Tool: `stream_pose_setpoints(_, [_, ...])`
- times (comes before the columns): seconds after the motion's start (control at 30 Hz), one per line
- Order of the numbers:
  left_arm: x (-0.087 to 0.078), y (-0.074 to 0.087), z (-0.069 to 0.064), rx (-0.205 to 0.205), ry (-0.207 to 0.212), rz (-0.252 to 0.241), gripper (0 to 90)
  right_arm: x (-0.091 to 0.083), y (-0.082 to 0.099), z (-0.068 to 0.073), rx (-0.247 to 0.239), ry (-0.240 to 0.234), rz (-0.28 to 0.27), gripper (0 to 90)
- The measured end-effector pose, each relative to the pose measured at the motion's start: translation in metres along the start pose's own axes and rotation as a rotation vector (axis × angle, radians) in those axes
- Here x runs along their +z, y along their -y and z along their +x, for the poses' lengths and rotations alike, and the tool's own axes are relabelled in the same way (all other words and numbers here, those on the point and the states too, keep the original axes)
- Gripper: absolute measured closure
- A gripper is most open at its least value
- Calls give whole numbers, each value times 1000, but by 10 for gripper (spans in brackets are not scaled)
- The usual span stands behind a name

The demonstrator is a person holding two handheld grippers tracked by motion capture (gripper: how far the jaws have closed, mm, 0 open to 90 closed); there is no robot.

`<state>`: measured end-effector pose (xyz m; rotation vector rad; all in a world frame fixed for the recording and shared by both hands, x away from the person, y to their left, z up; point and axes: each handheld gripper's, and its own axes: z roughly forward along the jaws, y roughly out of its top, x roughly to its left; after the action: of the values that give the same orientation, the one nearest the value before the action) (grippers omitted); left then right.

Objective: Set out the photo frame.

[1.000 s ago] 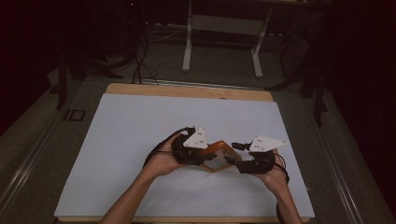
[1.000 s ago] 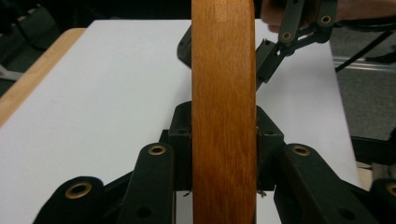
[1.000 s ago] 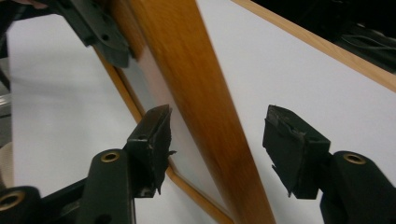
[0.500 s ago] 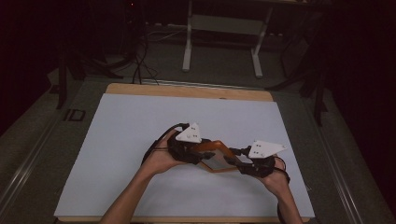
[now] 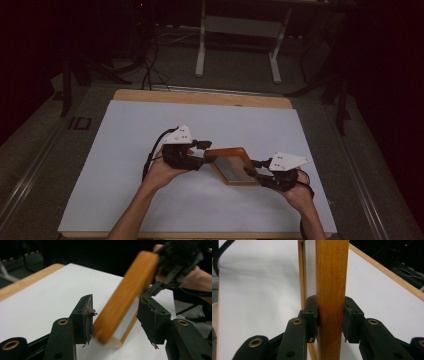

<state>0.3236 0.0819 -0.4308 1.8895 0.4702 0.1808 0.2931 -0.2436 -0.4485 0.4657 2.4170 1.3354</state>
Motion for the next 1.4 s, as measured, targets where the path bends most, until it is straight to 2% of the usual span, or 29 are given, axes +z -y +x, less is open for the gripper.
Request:
stream_pose_setpoints(0.07, [2,4,2,-26,-15,-8,438,-2,2,-1,-1,-2,4,683])
stream_pose_setpoints(0.17, [7,9,4,-49,-12,-11,409,-3,5,-1,8,1,0,684])
stream_pose_setpoints(0.27, [14,14,2,-54,-10,7,390,-5,8,-1,21,1,-4,684])
stream_pose_setpoints(0.43, [26,21,2,-63,19,21,404,-7,11,-2,21,3,-3,684])
stream_pose_setpoints(0.7, [47,30,-1,-61,44,38,384,-9,16,-4,31,3,-2,684])
stream_pose_setpoints(0.8, [59,34,-4,-63,54,47,383,-10,17,-4,35,5,-2,684])
stream_pose_setpoints(1.0, [73,42,-9,-53,70,84,474,-11,19,-6,39,5,-1,684])
stream_pose_setpoints(1.03, [76,43,-11,-47,61,92,493,-11,20,-6,40,5,-1,684])
stream_pose_setpoints(1.13, [77,44,-10,-52,69,87,514,-11,21,-7,41,2,0,683])
stream_pose_setpoints(1.4, [78,45,-12,-19,69,106,541,-12,22,-8,34,-12,-1,683])
